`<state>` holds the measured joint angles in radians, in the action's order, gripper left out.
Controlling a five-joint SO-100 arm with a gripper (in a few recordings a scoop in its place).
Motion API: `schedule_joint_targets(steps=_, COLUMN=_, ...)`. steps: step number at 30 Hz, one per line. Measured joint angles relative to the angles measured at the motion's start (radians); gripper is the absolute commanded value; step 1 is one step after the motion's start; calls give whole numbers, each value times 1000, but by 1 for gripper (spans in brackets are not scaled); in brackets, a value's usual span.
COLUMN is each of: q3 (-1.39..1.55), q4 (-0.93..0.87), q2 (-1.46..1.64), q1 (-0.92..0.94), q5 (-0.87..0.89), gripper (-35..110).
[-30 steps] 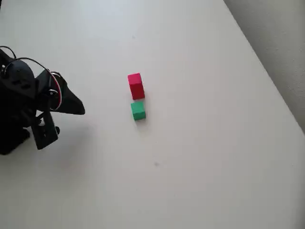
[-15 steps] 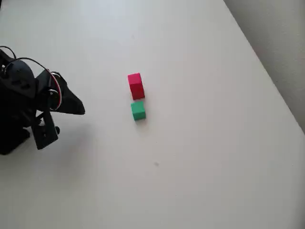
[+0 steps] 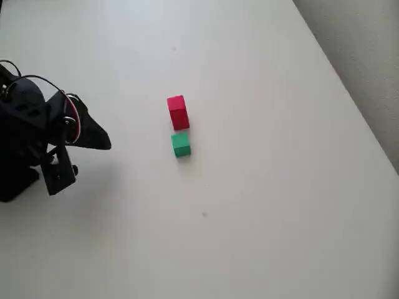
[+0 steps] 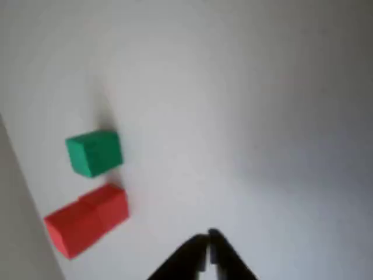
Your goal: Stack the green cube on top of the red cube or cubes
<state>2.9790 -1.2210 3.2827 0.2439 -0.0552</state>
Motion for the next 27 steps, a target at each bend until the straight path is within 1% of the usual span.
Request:
schedule_joint_targets(steps=6, q3=0, q4=0, q2=0, q1=0, q5=-3, gripper=0)
schedule_joint_targets(steps=10, q3=0, q4=9, q2=0, q1=0, q5=-109, gripper=6)
schedule_joint_targets(steps=14, q3=0, q4=11, q2=0, q1=0, q5=-164, gripper=13)
schedule_joint_targets(steps=17, q3=-6, q4=11, q2=6, q1=-35, q5=-241, gripper=16)
schedule_joint_targets(steps=21, q3=-17, q4=17, q2=-6, q1=-67, q5=-258, gripper=18)
schedule_joint_targets(steps=23, q3=-43, q4=55, q2=-84, q1=-66, q5=-255, gripper=19)
schedule_joint_targets(steps=27, q3=-66, q4=91, q2=-141, q1=-71, q5=-250, gripper=19)
